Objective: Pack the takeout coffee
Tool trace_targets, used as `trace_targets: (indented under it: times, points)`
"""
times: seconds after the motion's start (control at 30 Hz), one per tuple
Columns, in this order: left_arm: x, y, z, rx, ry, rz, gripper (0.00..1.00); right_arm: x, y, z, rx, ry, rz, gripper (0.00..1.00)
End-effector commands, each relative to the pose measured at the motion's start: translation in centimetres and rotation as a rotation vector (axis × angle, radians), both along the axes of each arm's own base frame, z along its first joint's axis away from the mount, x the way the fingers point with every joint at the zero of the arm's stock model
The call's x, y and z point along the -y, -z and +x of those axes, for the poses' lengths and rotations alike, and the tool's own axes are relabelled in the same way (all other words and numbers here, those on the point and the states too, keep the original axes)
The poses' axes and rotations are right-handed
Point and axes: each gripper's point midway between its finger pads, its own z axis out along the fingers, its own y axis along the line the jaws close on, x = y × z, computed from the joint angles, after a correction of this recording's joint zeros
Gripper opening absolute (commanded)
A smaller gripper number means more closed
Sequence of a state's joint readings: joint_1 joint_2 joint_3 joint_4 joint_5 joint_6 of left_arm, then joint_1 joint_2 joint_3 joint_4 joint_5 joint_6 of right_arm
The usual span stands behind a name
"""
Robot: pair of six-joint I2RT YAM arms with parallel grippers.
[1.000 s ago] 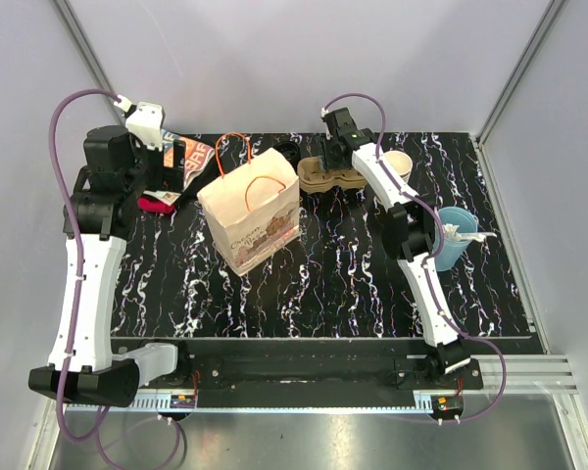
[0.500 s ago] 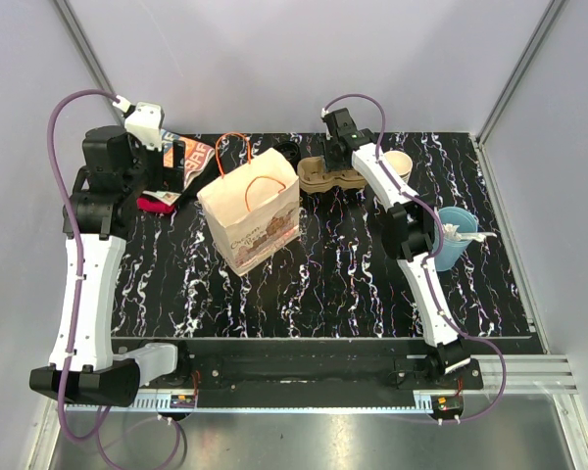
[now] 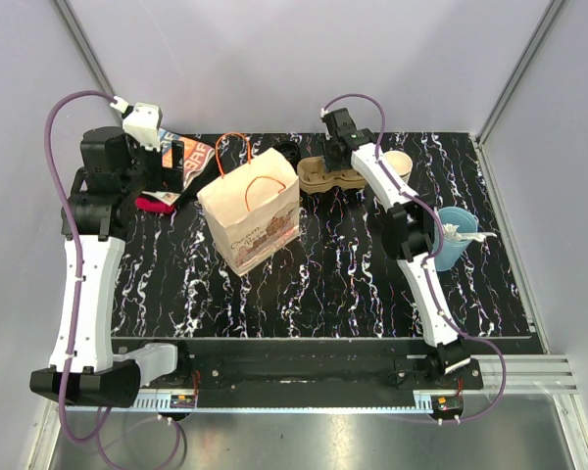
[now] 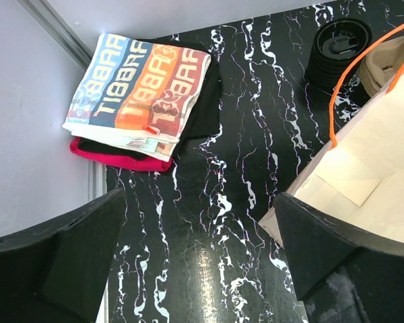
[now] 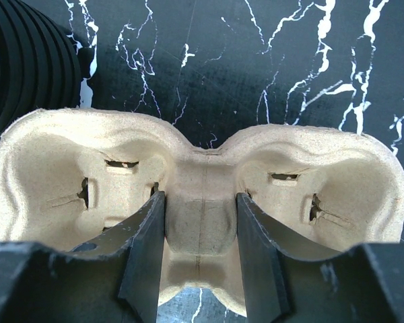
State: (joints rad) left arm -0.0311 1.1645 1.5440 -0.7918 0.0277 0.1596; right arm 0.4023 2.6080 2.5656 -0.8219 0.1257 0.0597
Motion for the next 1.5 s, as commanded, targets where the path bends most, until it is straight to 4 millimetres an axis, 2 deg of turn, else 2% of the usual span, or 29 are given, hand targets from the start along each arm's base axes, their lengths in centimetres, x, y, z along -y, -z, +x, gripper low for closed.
trace_targets:
  times: [0.0,0.3,0.47,0.63,0.97,1.07,1.17,1.47]
  points:
    - [0.3,-1.8,-0.1,0.072,0.018,-0.023,0.99,-0.7,-8.8,0.5,0.169,-0.003,0.035,0.38]
    - [0.4,-1.8,-0.1,0.070,0.023,-0.029,0.99,-0.9,-10.1,0.4,0.195,-0.018,0.031,0.36]
    - [0.3,-1.8,-0.2,0.072,0.021,-0.033,0.99,-1.4,-9.1,0.0,0.166,-0.060,0.034,0.38]
    - [0.3,-1.9,-0.3,0.073,0.023,-0.037,0.99,-2.0,-8.2,-0.7,0.142,-0.193,-0.004,0.40]
    - [0.4,-1.9,-0.3,0.071,0.032,-0.042,0.99,-2.4,-10.5,-1.1,0.184,-0.285,-0.017,0.39]
    - [0.4,-1.9,-0.3,0.073,0.030,-0.043,0.99,-2.8,-10.5,-1.5,0.178,-0.310,0.003,0.42]
    - [0.4,-1.9,-0.3,0.071,0.033,-0.048,0.99,-2.9,-10.1,-1.9,0.157,-0.329,0.005,0.44]
    - [0.6,-2.0,-0.2,0.070,0.041,-0.056,0.99,-2.6,-7.9,-4.2,0.054,-0.438,-0.043,0.42]
